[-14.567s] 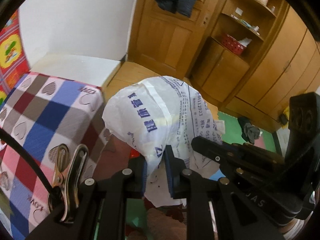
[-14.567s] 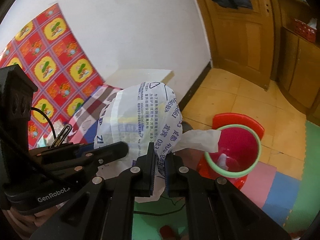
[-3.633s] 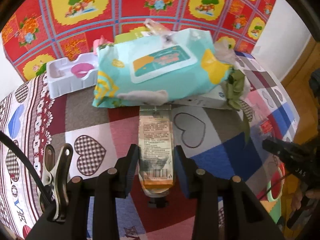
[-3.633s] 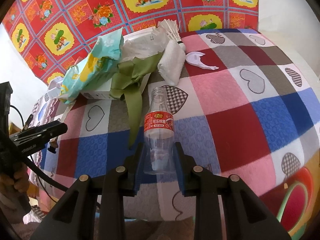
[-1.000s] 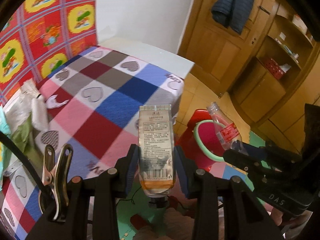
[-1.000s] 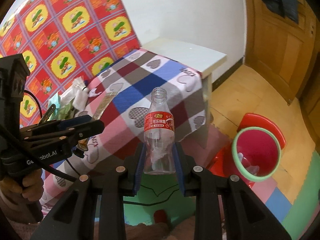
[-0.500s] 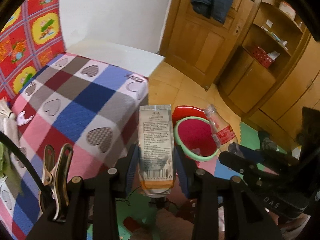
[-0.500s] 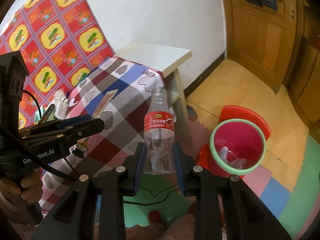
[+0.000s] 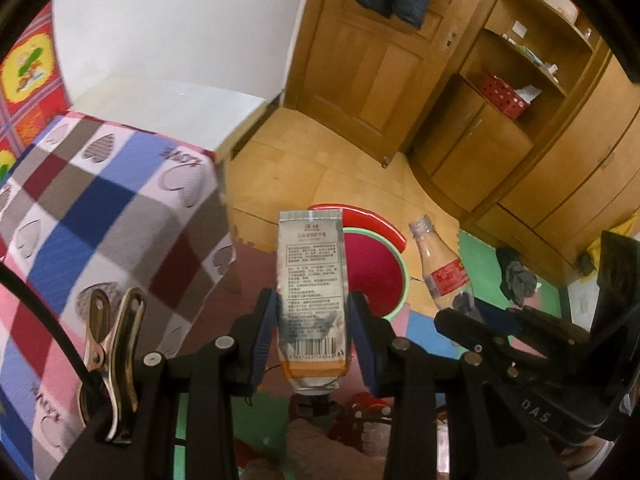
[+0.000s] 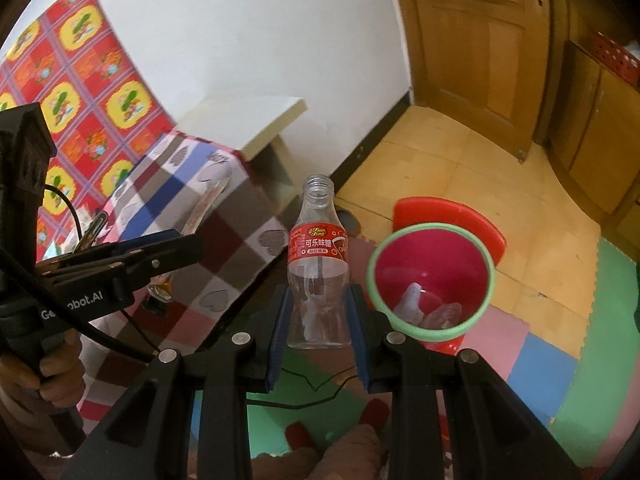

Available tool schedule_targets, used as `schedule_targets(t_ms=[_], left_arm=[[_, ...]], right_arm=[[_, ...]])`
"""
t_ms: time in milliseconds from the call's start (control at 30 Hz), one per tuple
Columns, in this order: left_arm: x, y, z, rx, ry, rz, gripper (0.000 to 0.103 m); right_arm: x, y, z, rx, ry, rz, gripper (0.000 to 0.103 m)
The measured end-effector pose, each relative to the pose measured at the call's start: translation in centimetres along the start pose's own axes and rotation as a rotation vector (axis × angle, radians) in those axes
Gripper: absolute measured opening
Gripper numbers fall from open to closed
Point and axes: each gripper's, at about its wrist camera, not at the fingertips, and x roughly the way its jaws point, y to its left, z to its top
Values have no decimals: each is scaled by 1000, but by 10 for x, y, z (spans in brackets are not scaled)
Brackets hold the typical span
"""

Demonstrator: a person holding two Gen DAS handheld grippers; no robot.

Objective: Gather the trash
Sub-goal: 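Carry the bottle with the right tool while the left tool carries the tube to the bucket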

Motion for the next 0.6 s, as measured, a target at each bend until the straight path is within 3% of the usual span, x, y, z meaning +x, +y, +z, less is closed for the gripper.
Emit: schedule_targets(t_ms=[600], left_arm=[[105,-64,23,139,73,-64,38]], right_arm=[[68,-98,-2,93,85,-63,29]])
